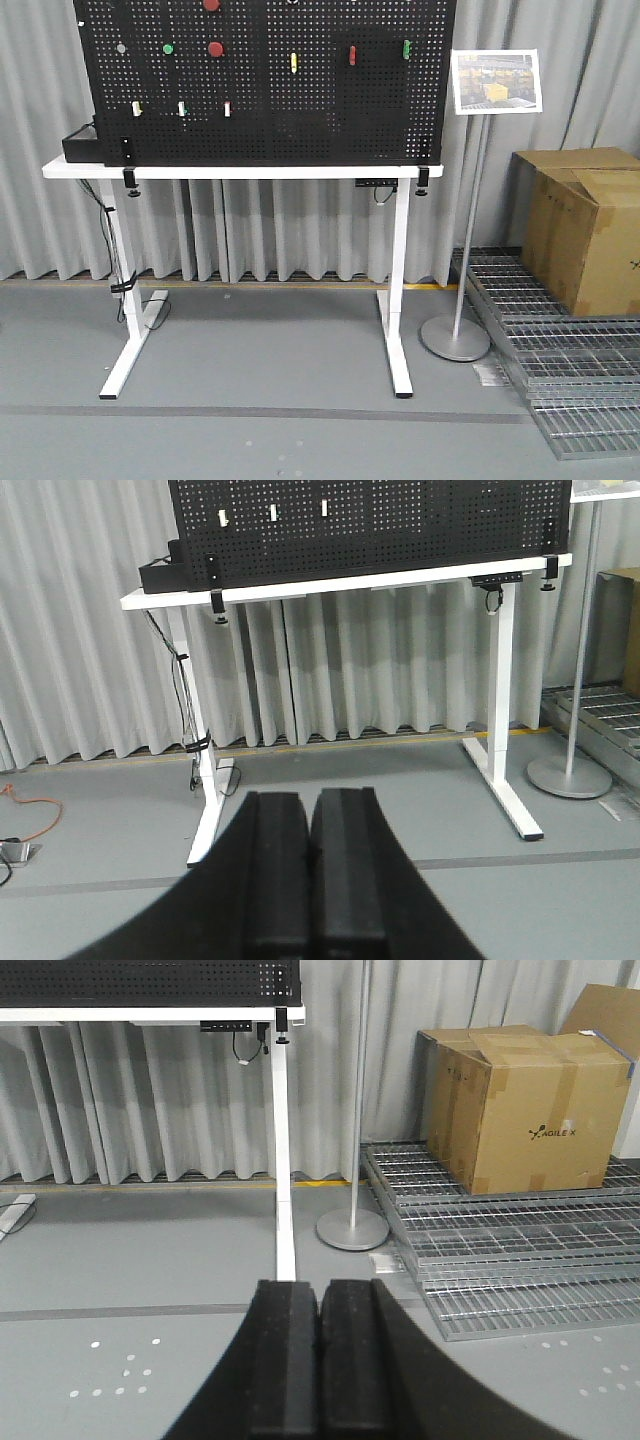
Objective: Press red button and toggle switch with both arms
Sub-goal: 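Drive the base forward toward the black pegboard table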
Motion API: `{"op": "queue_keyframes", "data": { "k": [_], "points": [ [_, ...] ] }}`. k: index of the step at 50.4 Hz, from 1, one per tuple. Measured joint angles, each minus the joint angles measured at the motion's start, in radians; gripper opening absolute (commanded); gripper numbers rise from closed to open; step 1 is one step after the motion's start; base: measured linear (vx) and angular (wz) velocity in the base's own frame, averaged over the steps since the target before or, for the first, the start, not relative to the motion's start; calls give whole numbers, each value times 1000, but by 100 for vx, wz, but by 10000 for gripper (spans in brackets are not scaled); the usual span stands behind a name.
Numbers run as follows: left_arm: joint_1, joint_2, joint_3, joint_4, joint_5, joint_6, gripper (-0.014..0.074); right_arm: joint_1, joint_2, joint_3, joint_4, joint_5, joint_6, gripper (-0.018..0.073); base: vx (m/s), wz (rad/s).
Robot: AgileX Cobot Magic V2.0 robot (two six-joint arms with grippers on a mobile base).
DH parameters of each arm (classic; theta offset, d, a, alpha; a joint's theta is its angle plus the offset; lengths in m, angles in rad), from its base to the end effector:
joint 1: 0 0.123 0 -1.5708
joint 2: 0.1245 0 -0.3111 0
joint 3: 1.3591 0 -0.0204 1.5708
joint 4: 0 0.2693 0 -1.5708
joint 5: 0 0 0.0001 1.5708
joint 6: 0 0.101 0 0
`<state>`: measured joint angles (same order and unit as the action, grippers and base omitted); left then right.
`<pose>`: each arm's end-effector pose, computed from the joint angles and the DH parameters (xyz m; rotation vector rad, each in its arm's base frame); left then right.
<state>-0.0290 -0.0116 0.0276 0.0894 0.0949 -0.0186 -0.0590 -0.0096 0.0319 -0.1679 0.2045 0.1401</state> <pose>0.0590 -0.0008 0.1951 0.0726 1.5926 0.0390 0.0580 -0.0069 0.1826 0.0549 1.7075 -0.0910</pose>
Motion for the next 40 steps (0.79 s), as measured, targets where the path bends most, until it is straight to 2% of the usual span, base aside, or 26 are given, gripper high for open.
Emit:
{"op": "queue_keyframes", "data": {
  "k": [40],
  "points": [
    [0,0,0,0,0,0,1,0,0,0,0,1,0,-3,0,0]
  ]
}}
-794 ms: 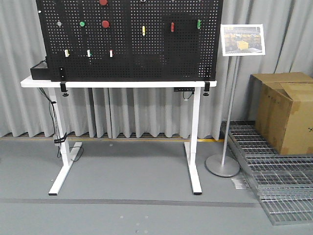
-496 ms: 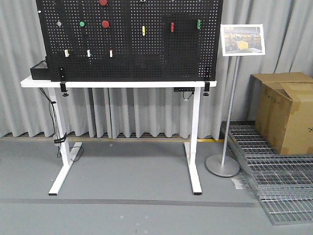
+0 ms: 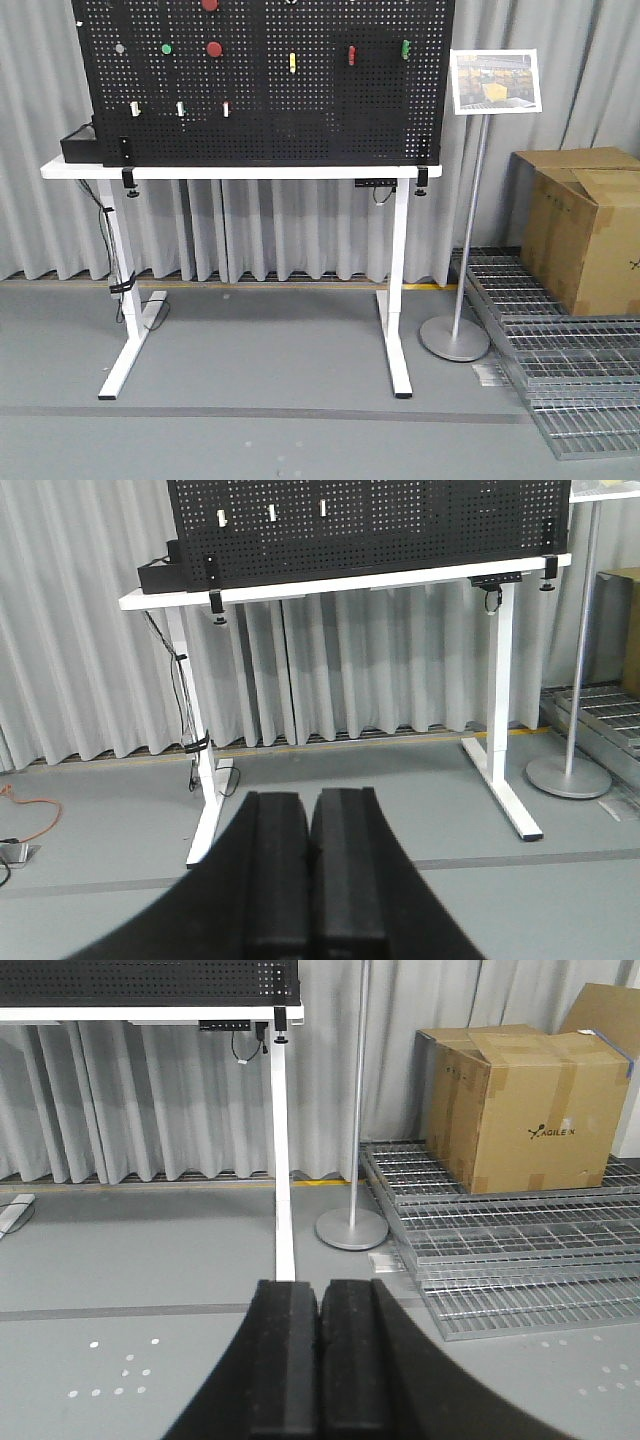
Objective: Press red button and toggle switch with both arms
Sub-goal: 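Drive the base forward toward the black pegboard table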
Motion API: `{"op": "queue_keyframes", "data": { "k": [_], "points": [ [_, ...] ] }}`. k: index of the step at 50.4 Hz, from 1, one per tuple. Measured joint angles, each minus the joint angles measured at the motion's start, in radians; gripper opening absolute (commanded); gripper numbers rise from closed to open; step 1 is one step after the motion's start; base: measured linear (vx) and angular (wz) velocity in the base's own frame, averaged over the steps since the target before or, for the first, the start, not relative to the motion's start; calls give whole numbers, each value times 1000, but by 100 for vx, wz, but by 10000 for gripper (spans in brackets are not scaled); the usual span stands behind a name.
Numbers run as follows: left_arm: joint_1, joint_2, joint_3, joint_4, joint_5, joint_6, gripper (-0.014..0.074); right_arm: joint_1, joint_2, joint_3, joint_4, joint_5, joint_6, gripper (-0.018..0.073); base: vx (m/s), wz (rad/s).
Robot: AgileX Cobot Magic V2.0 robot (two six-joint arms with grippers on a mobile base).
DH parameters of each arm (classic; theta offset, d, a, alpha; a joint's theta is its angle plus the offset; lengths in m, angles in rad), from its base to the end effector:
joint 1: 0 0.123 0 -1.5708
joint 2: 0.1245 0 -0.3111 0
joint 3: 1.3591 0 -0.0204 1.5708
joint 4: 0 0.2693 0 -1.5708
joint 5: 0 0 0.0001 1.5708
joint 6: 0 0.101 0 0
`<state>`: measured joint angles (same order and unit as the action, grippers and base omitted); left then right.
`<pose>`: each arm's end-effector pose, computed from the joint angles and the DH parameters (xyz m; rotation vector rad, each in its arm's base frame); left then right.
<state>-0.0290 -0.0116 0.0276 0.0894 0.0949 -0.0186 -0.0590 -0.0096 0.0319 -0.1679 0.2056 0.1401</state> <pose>0.0590 -0.0008 0.1951 0.0726 1.5926 0.0390 0.0580 -0.0069 0.1825 0.0550 1.7086 -0.0911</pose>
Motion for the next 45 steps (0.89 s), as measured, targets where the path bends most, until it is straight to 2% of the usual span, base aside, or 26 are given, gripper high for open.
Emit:
{"op": "queue_keyframes", "data": {
  "k": [22,45],
  "points": [
    [0,0,0,0,0,0,1,0,0,0,0,1,0,-3,6,1],
    [0,0,0,0,0,0,1,0,0,0,0,1,0,-3,19,-2]
  ]
}}
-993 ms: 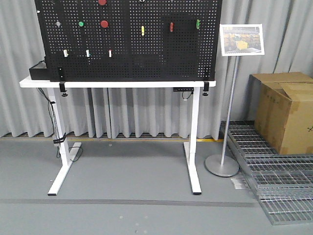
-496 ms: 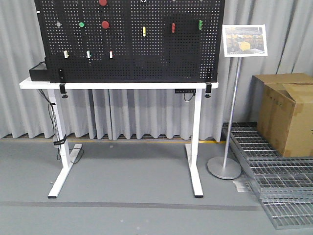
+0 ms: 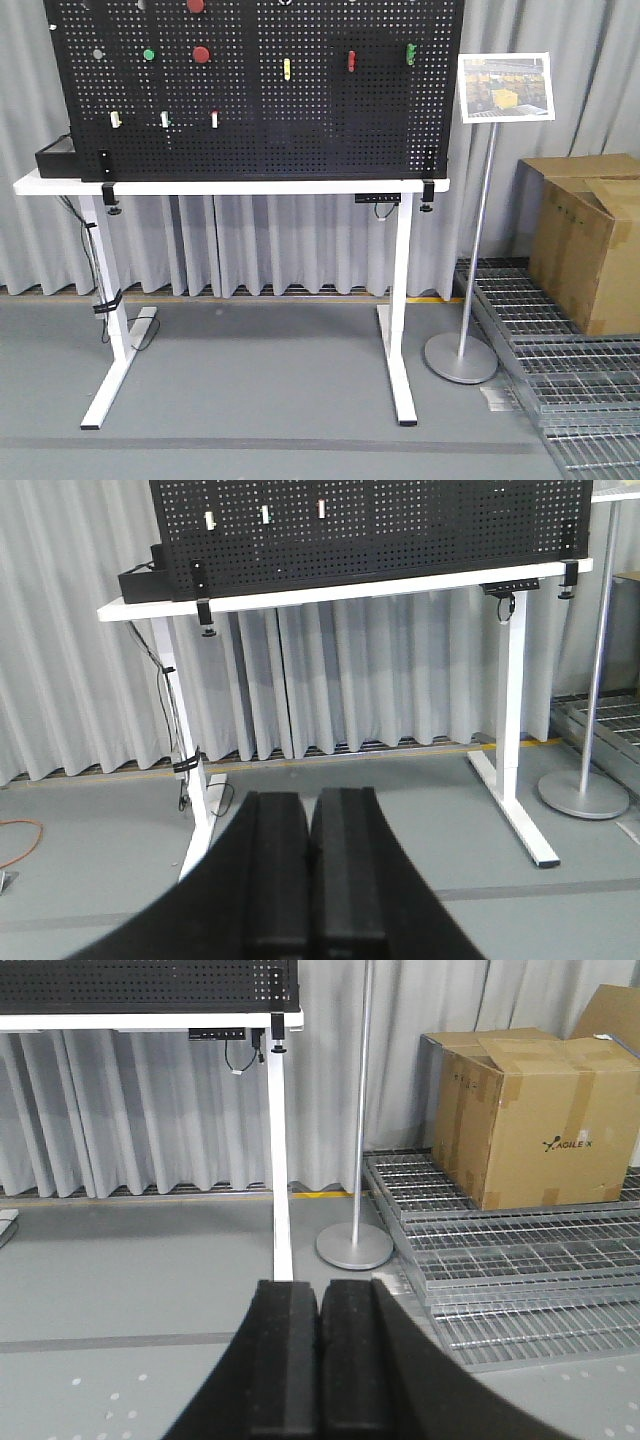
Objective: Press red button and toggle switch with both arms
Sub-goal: 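Drive the base forward toward the black pegboard table, then drive closer until the pegboard fills the view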
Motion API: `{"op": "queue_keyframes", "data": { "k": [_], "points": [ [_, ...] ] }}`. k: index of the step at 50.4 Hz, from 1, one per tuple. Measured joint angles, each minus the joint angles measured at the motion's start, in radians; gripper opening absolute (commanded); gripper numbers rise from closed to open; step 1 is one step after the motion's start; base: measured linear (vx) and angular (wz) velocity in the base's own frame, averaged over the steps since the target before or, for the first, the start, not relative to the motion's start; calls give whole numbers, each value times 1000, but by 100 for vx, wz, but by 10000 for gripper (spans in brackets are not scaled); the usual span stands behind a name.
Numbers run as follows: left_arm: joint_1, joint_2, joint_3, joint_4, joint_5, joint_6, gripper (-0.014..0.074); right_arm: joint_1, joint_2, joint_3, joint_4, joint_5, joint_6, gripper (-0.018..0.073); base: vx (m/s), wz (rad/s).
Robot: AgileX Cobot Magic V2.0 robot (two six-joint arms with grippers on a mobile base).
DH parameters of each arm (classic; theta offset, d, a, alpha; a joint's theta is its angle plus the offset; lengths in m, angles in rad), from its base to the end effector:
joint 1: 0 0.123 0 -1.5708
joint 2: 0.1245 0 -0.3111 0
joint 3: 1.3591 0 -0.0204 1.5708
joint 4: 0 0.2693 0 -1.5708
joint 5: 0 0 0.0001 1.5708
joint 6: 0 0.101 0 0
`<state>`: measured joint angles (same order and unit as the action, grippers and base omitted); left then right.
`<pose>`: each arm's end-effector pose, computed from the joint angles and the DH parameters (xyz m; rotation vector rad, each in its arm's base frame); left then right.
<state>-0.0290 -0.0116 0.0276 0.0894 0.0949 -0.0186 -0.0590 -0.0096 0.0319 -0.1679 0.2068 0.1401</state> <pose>0.0590 -0.0008 0.1951 0.0726 1.5926 0.0390 0.0580 -0.0069 0.1824 0.0552 1.7097 -0.0913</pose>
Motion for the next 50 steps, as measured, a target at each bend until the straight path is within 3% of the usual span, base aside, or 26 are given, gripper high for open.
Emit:
{"op": "queue_keyframes", "data": {
  "k": [50],
  "points": [
    [0,0,0,0,0,0,1,0,0,0,0,0,0,-3,27,16]
  ]
}}
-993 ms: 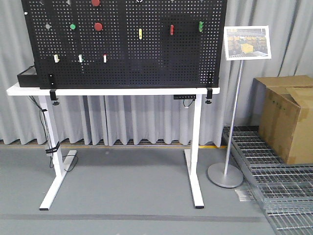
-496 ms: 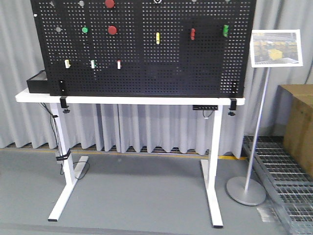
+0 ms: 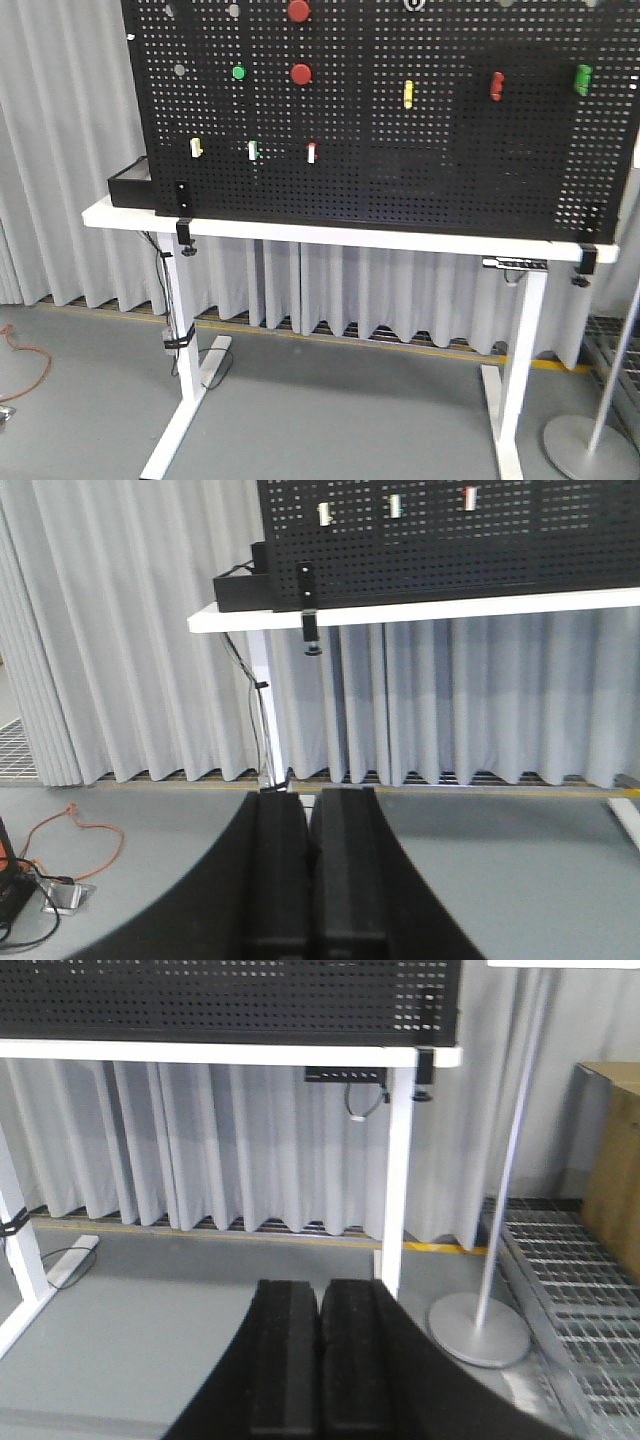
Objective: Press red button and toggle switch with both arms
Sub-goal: 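Drive closer until the pegboard fills the view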
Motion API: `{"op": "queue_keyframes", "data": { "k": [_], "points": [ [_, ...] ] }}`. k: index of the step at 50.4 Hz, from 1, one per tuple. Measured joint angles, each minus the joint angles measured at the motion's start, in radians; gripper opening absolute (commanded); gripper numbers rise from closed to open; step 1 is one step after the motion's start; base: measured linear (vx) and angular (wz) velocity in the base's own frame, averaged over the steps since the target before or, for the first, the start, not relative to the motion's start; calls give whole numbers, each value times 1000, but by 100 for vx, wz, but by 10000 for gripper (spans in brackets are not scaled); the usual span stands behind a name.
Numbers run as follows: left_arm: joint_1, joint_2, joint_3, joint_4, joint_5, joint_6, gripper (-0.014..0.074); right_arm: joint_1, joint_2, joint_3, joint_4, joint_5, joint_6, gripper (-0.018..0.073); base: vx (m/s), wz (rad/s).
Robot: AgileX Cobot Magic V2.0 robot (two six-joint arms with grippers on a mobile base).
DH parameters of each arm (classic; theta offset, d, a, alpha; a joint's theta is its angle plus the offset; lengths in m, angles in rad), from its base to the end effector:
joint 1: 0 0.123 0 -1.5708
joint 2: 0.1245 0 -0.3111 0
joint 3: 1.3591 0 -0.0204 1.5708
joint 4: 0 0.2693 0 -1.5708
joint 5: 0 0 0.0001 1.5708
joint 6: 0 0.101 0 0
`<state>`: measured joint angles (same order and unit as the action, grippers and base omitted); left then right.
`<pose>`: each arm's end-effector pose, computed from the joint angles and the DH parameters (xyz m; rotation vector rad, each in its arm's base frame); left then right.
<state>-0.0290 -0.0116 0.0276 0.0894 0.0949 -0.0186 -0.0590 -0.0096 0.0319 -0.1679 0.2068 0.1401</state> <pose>0.0590 -0.0008 0.1951 0.0726 1.5926 0.0390 0.0580 -0.0069 0.1824 0.0552 1.7097 -0.0913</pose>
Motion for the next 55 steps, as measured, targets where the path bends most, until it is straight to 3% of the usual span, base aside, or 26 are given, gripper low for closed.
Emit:
{"op": "queue_keyframes", "data": {
  "k": [55],
  "points": [
    [0,0,0,0,0,0,1,0,0,0,0,2,0,-3,37,-11]
  ]
}}
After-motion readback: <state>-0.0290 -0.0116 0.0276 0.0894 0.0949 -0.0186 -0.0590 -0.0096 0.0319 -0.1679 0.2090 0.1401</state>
